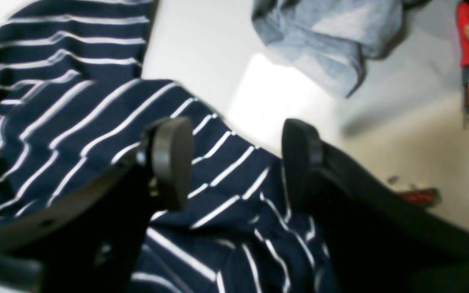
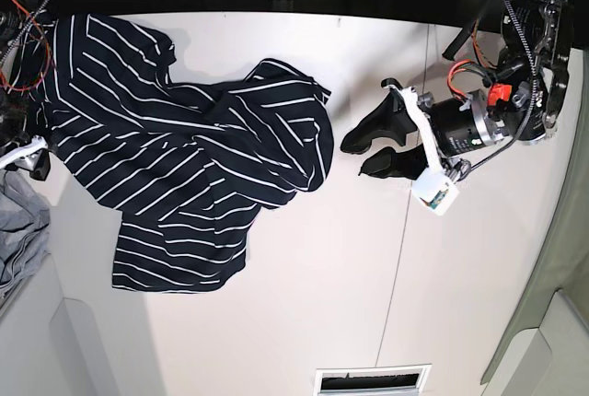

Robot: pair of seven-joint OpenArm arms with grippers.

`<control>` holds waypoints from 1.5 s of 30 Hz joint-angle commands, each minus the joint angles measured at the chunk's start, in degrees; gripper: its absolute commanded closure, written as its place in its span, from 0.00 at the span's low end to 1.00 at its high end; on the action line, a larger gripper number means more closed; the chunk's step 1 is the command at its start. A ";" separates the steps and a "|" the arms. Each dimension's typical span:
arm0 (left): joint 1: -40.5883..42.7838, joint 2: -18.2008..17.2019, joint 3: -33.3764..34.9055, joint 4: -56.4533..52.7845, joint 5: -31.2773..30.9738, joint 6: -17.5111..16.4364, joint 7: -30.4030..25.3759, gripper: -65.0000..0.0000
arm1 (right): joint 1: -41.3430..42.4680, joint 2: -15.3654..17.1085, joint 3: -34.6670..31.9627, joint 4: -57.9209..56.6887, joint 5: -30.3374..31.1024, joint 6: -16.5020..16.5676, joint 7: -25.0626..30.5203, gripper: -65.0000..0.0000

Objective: Layout the t-shirt on the table in an organized manner, then fold the t-shirt properly
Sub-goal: 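Drag the shirt with the right gripper toward the grey cloth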

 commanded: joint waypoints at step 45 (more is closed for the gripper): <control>6.12 -9.29 11.61 15.26 -4.24 -0.52 5.79 1.00 | 17.29 6.78 -18.53 -28.98 -16.35 -4.72 12.90 1.00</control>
